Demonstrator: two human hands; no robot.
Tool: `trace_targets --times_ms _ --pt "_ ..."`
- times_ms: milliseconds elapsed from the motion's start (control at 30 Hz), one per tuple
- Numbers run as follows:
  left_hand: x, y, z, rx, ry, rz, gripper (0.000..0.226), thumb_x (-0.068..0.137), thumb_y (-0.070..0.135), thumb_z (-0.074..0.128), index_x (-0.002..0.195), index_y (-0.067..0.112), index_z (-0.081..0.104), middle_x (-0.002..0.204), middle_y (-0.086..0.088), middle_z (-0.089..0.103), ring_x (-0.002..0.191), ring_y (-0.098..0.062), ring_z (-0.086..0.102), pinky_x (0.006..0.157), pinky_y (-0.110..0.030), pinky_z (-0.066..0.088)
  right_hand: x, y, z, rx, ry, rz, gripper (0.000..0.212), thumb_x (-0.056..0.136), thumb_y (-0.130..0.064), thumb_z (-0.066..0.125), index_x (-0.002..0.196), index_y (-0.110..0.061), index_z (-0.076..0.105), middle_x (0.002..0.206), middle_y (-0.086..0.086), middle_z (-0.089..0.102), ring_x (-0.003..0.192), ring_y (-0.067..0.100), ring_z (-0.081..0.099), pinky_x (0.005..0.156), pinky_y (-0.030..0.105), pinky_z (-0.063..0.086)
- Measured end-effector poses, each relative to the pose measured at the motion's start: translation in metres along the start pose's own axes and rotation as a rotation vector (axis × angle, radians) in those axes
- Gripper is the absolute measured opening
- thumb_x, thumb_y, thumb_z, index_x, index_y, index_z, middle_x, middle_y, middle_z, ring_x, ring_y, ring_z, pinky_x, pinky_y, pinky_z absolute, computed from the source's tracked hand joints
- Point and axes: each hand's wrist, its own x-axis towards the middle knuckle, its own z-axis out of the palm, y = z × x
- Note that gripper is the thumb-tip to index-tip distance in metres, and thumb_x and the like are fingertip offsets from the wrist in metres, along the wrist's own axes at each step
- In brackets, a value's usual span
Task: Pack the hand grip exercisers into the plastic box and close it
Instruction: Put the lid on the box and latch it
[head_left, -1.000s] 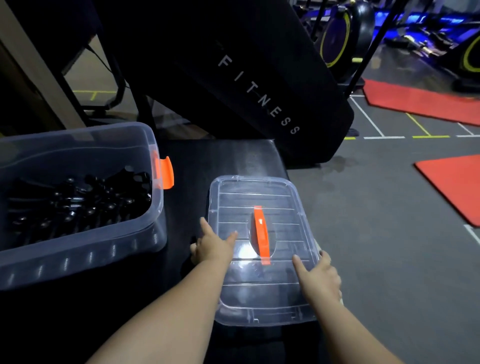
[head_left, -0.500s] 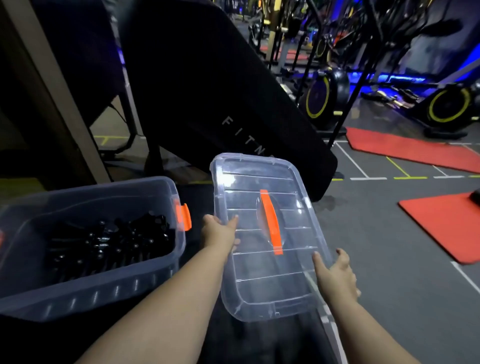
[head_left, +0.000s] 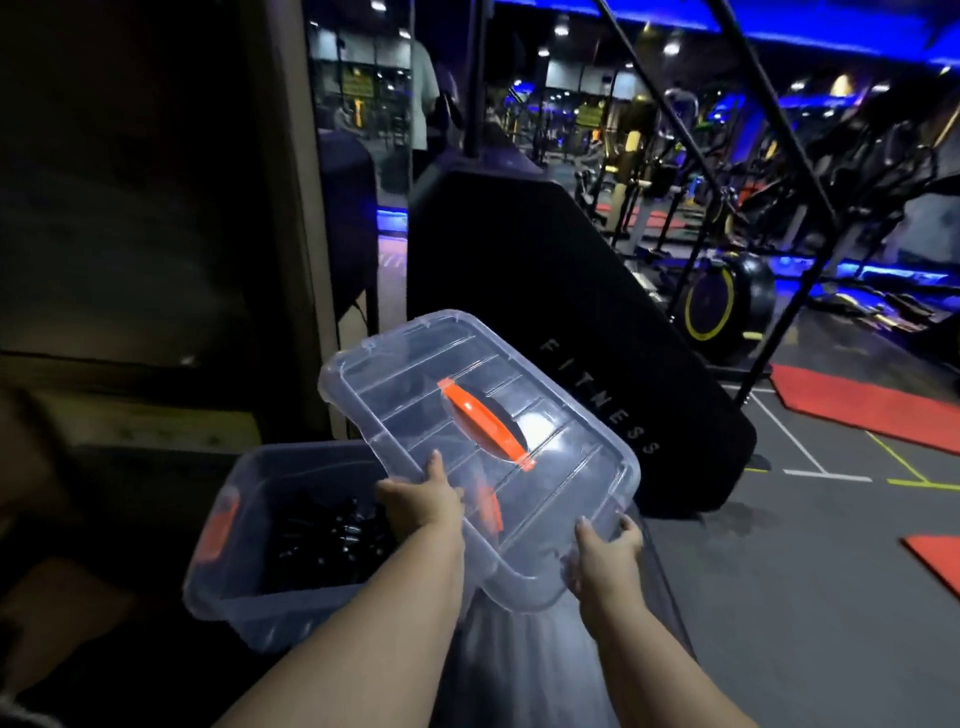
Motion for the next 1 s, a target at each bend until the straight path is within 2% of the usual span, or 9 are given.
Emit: trace_targets --times_ms 67,167,333,433,533,667,800,900,1000 --pt "0.0 0.017 -0.02 -0.095 -0.005 -0.04 0.051 0.081 0.035 0.072 0.107 0.002 0.043 0.09 -0.014 0.063 0.056 -0.024 0.066 0.054 -0.033 0.055 -0.006 -0.003 0.017 -0.05 -0.031 -0.029 0.044 0.095 -0.012 0.054 0.125 -0.029 0.027 0.078 0.011 0.055 0.044 0.016 0.046 0.035 0.019 0.038" --pt "0.016 0.025 -0.05 -0.131 -0.043 -0.066 0.045 0.084 0.026 0.071 0.11 -0.003 0.049 0.094 -0.016 0.066 0.055 -0.019 0.067 0.042 -0.024 0.05 -0.01 -0.002 0.043 -0.096 -0.067 -0.043 0.051 0.084 -0.023 0.061 0.124 -0.031 0.03 0.077 0.009 0.053 0.048 0.017 0.046 0.041 0.022 0.037" --pt "0.048 0.024 -0.108 -0.125 0.016 -0.037 0.04 0.08 0.025 0.075 0.097 -0.005 0.054 0.082 -0.022 0.069 0.052 -0.021 0.066 0.05 -0.029 0.054 -0.014 0.004 0.073 -0.216 -0.184 -0.065 0.051 0.083 -0.023 0.061 0.124 -0.033 0.033 0.065 0.006 0.055 0.043 0.015 0.045 0.04 0.022 0.036" --pt "0.072 0.022 -0.141 -0.153 0.061 -0.08 0.044 0.079 0.02 0.076 0.107 -0.004 0.051 0.078 -0.022 0.066 0.05 -0.023 0.063 0.051 -0.03 0.055 -0.008 0.012 0.084 -0.279 -0.211 -0.115 0.052 0.092 -0.016 0.059 0.137 -0.024 0.035 0.095 0.013 0.059 0.051 0.015 0.047 0.044 0.024 0.037" --pt "0.095 0.019 -0.172 -0.154 0.109 -0.151 0.024 0.084 0.016 0.071 0.083 -0.001 0.055 0.082 -0.022 0.065 0.038 -0.014 0.061 0.034 -0.018 0.046 0.003 0.024 0.091 -0.343 -0.232 -0.111 0.052 0.094 -0.013 0.057 0.141 -0.019 0.035 0.086 0.01 0.058 0.051 0.015 0.045 0.042 0.022 0.037" --pt "0.115 0.015 -0.191 -0.209 0.133 -0.224 0.029 0.082 0.025 0.073 0.081 0.007 0.05 0.075 -0.014 0.063 0.04 -0.013 0.063 0.043 -0.022 0.052 0.017 0.036 0.098 -0.385 -0.256 -0.104 0.052 0.094 -0.013 0.057 0.14 -0.023 0.037 0.074 0.007 0.054 0.048 0.014 0.042 0.038 0.021 0.033" --pt "0.17 -0.018 -0.208 -0.082 0.226 -0.263 0.094 0.044 0.051 0.089 0.112 0.002 0.047 0.089 -0.022 0.069 0.061 -0.032 0.07 0.053 -0.037 0.057 0.032 0.043 0.105 -0.407 -0.278 -0.08 0.056 0.094 -0.008 0.056 0.143 -0.025 0.036 0.071 0.005 0.05 0.047 0.012 0.037 0.037 0.019 0.03" --pt "0.149 0.005 -0.211 0.094 0.29 -0.244 0.056 0.078 0.034 0.076 0.112 0.005 0.043 0.083 -0.018 0.062 0.057 -0.026 0.063 0.057 -0.038 0.058 0.043 0.046 0.105 -0.459 -0.265 -0.067 0.06 0.094 -0.011 0.058 0.146 -0.029 0.035 0.07 0.001 0.05 0.046 0.011 0.038 0.038 0.019 0.029" --pt "0.154 0.009 -0.213 0.401 0.301 -0.195 0.059 0.08 0.043 0.07 0.116 0.002 0.048 0.092 -0.02 0.063 0.065 -0.03 0.062 0.065 -0.039 0.057 0.055 0.047 0.104 -0.523 -0.243 -0.044 0.061 0.092 -0.017 0.061 0.146 -0.031 0.037 0.081 -0.001 0.056 0.051 0.013 0.044 0.04 0.022 0.035"
